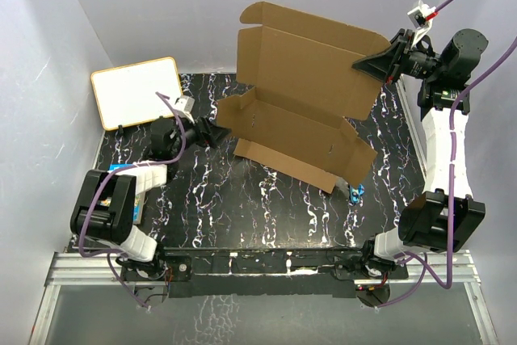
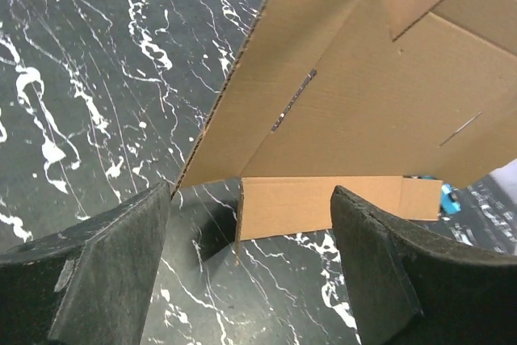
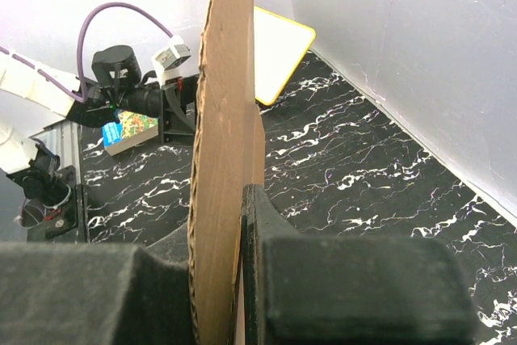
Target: Fold the paper box
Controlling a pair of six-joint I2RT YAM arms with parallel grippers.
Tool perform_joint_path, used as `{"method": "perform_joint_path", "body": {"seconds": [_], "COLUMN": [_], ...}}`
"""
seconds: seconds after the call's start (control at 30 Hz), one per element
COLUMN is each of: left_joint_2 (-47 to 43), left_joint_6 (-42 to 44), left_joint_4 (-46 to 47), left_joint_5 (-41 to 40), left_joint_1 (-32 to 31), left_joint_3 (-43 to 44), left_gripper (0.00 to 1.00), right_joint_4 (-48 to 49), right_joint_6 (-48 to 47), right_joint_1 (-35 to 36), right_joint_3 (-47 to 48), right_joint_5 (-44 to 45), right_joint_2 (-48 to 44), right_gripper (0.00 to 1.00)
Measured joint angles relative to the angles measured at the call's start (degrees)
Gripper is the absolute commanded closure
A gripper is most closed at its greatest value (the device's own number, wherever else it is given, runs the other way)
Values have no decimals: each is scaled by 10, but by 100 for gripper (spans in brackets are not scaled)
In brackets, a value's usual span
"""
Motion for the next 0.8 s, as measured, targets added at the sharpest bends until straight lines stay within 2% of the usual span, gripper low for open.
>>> {"method": "perform_joint_path", "body": {"seconds": [0.1, 0.37, 0.43, 0.57, 0.8], "left_joint_2": [11, 53, 52, 37, -64], "left_joint_6": [28, 57, 61, 67, 83], "left_joint_4": [-1, -34, -37, -54, -99], "left_joint_5": [-23, -47, -46, -39, -30], "left_joint_1": [-21, -19, -19, -19, -36], "left_joint_3": [16, 64, 66, 61, 31], "left_gripper": [39, 92, 100, 100, 100], "right_joint_4": [2, 3, 3, 2, -23], "right_joint_6": [2, 2, 2, -3, -43], "right_joint_1": [0, 0, 0, 0, 0], "right_joint_3": [0, -7, -7, -8, -10], "right_joint_5": [-1, -1, -1, 0, 13], "right_joint_2": [0, 0, 0, 0, 0], "right_gripper": [92, 92, 92, 92, 92]}}
